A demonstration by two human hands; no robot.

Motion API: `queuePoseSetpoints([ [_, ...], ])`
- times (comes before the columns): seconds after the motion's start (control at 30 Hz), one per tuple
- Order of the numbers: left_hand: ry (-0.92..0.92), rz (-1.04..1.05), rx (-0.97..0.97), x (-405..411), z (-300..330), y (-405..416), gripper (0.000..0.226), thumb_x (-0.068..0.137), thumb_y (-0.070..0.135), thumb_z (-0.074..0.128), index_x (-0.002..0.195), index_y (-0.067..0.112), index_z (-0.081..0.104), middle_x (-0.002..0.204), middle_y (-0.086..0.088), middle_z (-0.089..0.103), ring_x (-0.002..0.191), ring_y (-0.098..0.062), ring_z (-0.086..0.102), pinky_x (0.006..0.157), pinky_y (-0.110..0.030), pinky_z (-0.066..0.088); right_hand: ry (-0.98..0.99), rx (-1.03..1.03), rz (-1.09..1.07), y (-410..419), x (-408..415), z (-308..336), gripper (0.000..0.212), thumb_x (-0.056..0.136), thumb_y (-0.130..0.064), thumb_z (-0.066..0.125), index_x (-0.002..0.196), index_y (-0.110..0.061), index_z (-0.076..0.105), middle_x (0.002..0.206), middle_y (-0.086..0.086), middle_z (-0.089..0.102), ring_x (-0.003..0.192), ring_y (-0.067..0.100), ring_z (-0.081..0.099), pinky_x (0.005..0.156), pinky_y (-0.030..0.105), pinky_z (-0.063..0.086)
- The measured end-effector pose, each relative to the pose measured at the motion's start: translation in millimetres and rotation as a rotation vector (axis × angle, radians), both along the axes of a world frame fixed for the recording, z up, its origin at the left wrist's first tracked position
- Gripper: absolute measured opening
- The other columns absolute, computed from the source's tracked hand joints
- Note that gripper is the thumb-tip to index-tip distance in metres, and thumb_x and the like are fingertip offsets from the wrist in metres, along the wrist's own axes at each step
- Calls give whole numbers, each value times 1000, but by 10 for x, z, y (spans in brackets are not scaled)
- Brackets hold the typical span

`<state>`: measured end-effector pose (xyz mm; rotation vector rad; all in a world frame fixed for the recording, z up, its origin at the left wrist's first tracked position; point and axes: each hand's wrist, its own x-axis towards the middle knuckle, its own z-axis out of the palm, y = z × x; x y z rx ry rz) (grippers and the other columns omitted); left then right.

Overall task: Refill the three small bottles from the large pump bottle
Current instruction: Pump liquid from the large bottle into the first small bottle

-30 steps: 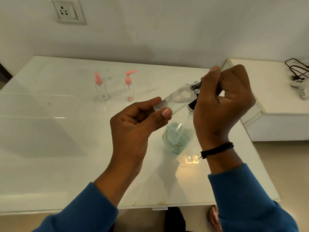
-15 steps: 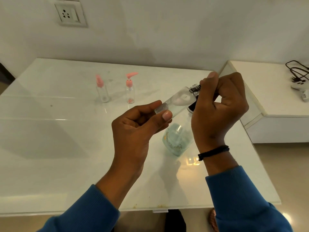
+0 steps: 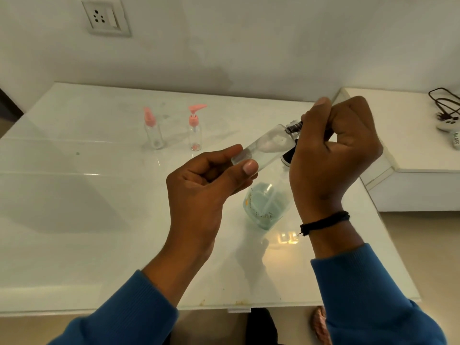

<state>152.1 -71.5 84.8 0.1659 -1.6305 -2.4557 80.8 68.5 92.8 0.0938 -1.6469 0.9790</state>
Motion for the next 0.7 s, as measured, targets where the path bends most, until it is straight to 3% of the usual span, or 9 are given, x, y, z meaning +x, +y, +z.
queuePoseSetpoints([
  [0.7,2,-7,6,-8,-4,-6,44,65,21,79,106,7,74,96,-4,79,88,-30,77,77,-32,62,-2,-11,1,-2,-7,-23,43,96,-1,60,55,5,51,58,18,47,55,20,36,52,42,32],
])
